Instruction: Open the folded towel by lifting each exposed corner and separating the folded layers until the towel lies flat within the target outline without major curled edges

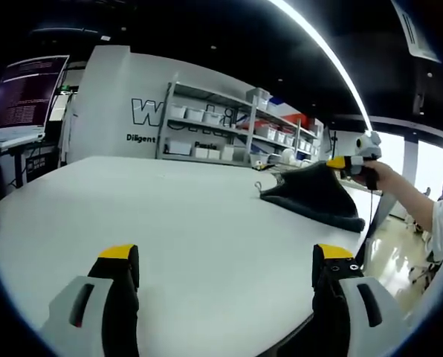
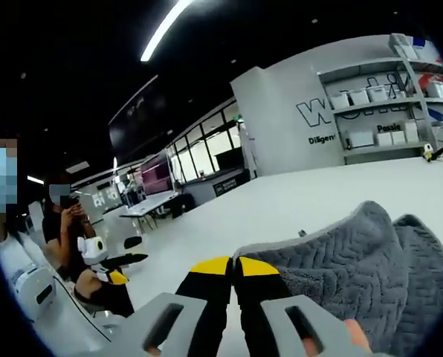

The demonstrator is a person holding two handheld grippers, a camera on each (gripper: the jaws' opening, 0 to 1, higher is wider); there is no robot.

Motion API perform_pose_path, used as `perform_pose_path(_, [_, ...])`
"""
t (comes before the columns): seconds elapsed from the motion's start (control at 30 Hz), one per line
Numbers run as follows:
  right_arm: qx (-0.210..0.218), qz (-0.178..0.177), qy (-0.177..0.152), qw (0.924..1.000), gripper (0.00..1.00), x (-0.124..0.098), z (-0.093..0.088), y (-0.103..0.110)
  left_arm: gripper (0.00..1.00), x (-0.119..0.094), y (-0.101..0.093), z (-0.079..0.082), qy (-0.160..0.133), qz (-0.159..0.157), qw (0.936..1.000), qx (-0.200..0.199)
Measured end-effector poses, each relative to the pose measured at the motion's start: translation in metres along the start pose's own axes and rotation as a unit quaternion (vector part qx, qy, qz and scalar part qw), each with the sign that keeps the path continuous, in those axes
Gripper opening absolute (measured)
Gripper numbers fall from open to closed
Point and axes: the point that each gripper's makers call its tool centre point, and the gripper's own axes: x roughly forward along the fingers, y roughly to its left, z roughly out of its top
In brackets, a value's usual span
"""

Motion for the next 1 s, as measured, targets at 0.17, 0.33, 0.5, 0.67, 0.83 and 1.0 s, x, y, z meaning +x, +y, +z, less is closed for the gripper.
perform_pose_path(0.17, [-0.002,0.031,0.004,0.9995,0.00,0.015,-0.003,0.024,0.96,-0.002,0.002,0.001,0.001,0.002,1.0000,0.001])
perform_pose_path(0.33, [0.003,0.048,0.013,0.9987,0.00,0.027,-0.009,0.041,0.96,-0.004,0.003,0.002,-0.001,0.004,1.0000,0.001])
perform_pose_path(0.5, [0.026,0.088,0.000,0.9958,0.00,0.038,-0.012,0.078,0.96,-0.005,0.004,0.001,0.002,0.004,1.0000,0.003])
perform_pose_path(0.67, [0.034,0.130,0.001,0.9910,0.00,0.050,-0.012,0.110,0.96,-0.005,0.003,0.001,0.003,0.003,1.0000,0.004])
perform_pose_path(0.83, [0.032,0.163,0.006,0.9861,0.00,0.067,-0.017,0.140,0.96,-0.006,0.005,-0.001,0.007,0.006,1.0000,0.003])
perform_pose_path(1.0, [0.041,0.215,0.010,0.9758,0.00,0.081,-0.021,0.177,0.95,-0.007,0.010,-0.003,0.011,0.011,0.9999,0.003])
